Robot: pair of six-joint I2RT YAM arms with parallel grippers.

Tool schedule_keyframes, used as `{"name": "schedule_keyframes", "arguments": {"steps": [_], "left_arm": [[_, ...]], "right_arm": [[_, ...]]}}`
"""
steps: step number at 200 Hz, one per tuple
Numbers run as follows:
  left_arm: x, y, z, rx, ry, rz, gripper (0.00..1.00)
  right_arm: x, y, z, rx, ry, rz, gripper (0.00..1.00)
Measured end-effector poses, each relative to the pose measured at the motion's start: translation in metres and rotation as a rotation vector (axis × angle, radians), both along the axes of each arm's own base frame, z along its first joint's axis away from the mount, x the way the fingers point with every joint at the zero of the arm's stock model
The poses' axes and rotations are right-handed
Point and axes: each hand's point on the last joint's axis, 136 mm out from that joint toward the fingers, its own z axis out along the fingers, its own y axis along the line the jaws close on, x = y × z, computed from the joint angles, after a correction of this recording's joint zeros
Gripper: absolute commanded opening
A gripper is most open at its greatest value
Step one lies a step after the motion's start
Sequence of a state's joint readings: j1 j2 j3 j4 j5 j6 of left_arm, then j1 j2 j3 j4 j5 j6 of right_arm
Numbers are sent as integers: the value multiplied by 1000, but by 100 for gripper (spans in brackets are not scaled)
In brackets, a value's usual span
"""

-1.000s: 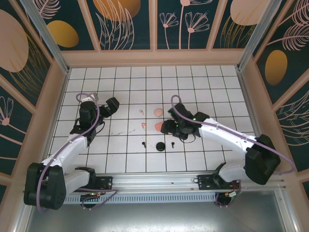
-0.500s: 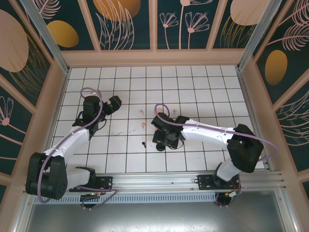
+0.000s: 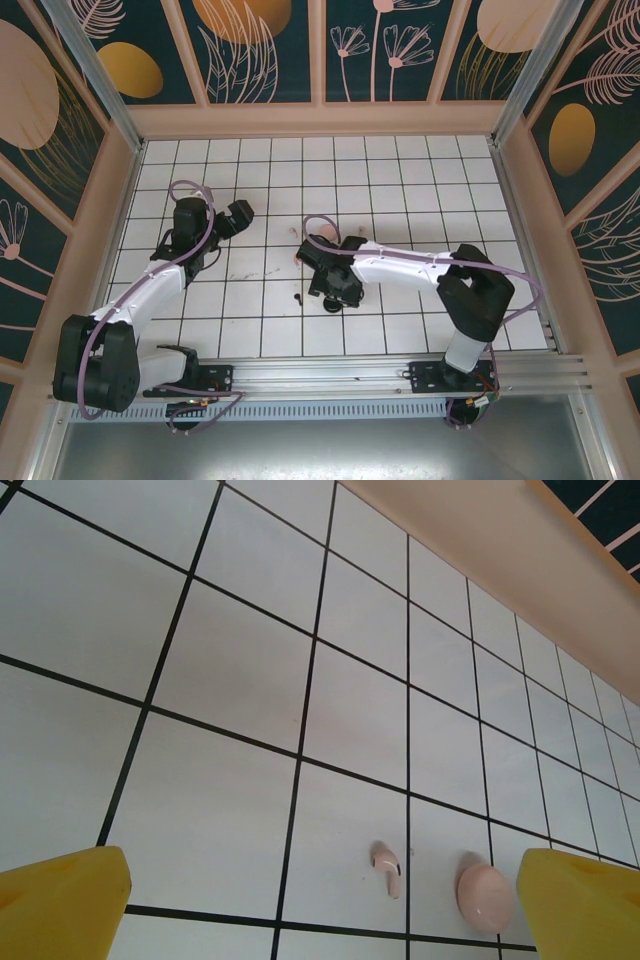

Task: Insert the wireless bluetooth earbuds into the charging case

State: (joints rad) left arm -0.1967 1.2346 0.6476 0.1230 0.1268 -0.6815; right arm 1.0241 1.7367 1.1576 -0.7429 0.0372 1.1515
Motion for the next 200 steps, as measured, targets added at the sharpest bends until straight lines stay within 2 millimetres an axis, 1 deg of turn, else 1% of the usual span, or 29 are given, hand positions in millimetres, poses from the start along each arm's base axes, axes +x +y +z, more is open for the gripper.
{"name": "schedule_keyframes", "arguments": {"steps": [26, 65, 126, 160, 188, 200], "left_arm": [[1, 0, 2, -1, -5, -1, 99], [1, -1, 2, -4, -4, -5, 99], [1, -2, 2, -5, -4, -7, 99], [1, -2, 2, -5, -4, -7, 99], [1, -1, 2, -5, -4, -7, 98], [1, -2, 2, -5, -4, -7, 99]], "right_arm": [[0, 7, -9, -19, 11, 12, 71], [-5, 4, -21, -64, 25, 23, 70], [-2, 0, -22, -90, 9, 22, 70], [-2, 1, -27, -102, 14, 38, 69], [-2, 0, -31, -112, 20, 40, 66], [-2, 0, -31, -112, 20, 46, 64]]}}
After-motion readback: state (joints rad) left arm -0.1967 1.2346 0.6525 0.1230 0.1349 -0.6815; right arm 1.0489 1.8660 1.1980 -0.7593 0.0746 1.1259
